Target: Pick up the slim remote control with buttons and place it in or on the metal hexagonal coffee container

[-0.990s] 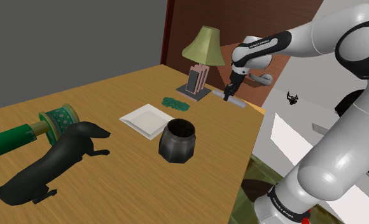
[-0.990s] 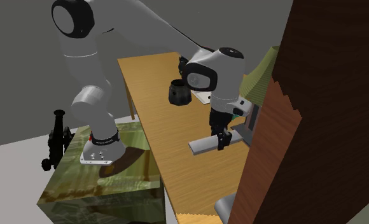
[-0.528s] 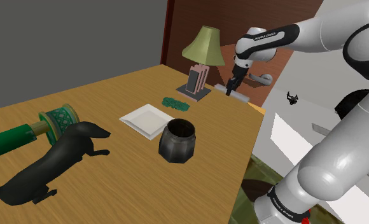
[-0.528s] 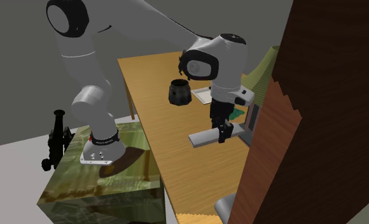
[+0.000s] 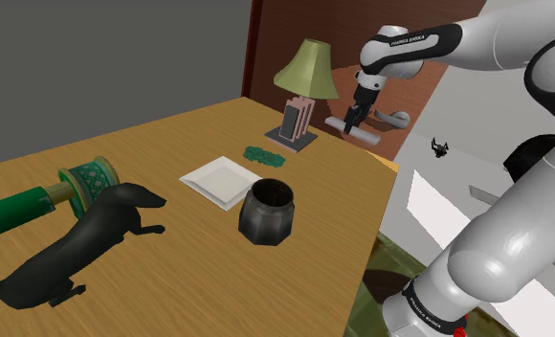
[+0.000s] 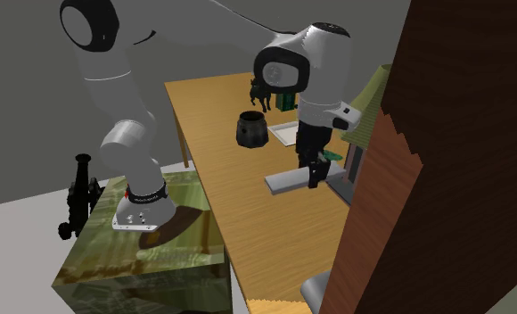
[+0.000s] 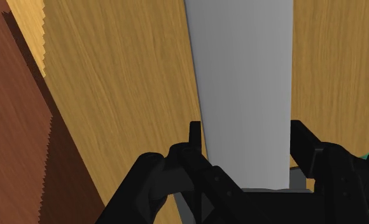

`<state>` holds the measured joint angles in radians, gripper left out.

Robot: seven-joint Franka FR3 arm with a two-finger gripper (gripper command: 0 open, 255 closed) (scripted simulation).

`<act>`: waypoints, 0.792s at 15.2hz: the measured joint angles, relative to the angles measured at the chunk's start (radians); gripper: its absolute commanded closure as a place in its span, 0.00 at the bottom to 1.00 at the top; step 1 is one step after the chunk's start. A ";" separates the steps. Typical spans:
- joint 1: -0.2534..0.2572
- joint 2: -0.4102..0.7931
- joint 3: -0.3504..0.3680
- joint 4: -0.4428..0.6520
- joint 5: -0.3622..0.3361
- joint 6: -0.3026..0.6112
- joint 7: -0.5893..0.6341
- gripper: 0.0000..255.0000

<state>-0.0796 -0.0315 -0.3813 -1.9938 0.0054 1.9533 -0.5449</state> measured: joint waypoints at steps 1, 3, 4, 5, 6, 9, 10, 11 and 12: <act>0.001 -0.002 0.001 0.014 -0.001 -0.016 0.002 1.00; 0.001 -0.010 0.001 0.034 -0.004 -0.043 0.003 1.00; 0.001 -0.011 0.002 0.044 -0.005 -0.054 0.005 1.00; 0.001 -0.011 0.001 0.058 -0.004 -0.069 0.004 1.00; 0.002 -0.014 0.003 0.070 -0.005 -0.083 0.007 1.00; 0.007 -0.027 0.009 0.082 -0.010 -0.107 0.020 1.00; 0.015 -0.048 0.019 0.055 -0.017 -0.100 0.040 1.00; 0.025 -0.068 0.033 0.035 -0.022 -0.099 0.065 1.00; 0.035 -0.092 0.046 0.012 -0.029 -0.099 0.091 1.00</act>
<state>-0.0447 -0.1237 -0.3350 -1.9818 -0.0237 1.8544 -0.4541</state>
